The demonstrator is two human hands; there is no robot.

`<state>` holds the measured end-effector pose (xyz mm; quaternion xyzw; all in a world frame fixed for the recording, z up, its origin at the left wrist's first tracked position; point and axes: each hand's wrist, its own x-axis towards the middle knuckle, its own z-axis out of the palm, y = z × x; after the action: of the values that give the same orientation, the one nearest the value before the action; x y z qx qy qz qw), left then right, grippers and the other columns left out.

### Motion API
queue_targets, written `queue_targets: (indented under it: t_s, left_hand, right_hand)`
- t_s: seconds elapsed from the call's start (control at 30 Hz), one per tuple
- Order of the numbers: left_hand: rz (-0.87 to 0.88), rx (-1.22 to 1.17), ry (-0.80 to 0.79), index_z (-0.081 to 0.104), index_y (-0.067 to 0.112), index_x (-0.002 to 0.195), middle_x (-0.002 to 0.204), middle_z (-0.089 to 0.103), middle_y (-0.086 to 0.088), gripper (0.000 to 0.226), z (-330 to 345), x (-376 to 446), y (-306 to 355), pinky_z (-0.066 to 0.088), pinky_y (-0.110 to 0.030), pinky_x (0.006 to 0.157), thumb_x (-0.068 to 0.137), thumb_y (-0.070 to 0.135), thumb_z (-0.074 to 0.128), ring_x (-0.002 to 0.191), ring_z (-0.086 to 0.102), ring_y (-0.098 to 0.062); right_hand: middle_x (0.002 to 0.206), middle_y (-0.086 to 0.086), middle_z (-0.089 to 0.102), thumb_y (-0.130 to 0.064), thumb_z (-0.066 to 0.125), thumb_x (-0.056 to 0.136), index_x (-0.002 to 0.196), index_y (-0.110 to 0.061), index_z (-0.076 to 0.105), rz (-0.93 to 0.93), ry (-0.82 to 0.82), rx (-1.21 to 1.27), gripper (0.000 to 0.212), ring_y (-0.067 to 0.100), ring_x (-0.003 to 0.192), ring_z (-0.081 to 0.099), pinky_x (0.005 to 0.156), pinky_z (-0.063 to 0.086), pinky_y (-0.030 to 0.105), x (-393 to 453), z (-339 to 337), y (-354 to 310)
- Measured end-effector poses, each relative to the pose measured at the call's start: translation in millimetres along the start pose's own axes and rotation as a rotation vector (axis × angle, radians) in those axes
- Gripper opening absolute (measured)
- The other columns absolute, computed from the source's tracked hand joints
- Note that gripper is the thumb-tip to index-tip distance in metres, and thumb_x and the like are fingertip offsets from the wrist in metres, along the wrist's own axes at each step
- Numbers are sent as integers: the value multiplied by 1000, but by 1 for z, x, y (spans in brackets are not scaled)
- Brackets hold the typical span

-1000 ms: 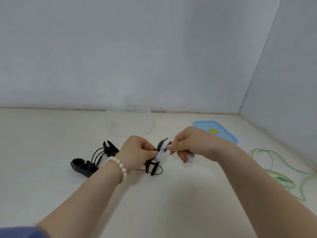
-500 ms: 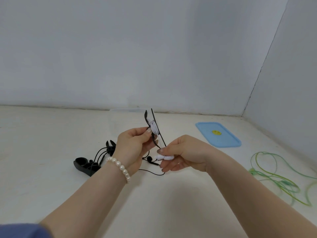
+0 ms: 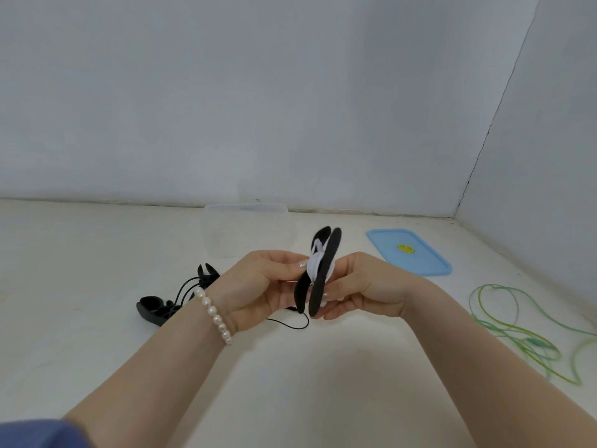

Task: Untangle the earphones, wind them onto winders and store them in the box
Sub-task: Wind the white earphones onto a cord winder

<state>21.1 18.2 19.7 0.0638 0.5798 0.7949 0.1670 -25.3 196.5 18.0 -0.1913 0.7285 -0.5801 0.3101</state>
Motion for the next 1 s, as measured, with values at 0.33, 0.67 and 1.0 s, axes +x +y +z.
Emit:
queue_targets:
  t_s: [0.33,0.67,1.0]
  left_hand:
    - [-62,230,56,68,-1,81,66,69,-9,11,-2,1,-1,52,-21,50,81,-1,57,55,63,-14]
    - [-39,366,102,64,-1,80,62,69,-6,6,-8,4,-4,51,-21,52,82,-3,58,53,62,-13]
    - [-37,429,199,65,-3,82,70,64,-12,3,-17,12,-9,52,-22,53,81,-3,62,57,60,-14]
  right_hand:
    - [66,7,67,15,58,79,68,-8,70,22,23,-37,28,16,57,62,61,48,24,1,-11,5]
    - [74,12,68,13,46,83,74,-6,72,54,-58,178,33,19,60,64,58,52,24,7,-16,12]
    - [102,23,59,-26,72,73,110,-1,63,72,20,219,45,23,71,67,71,57,28,10,-8,8]
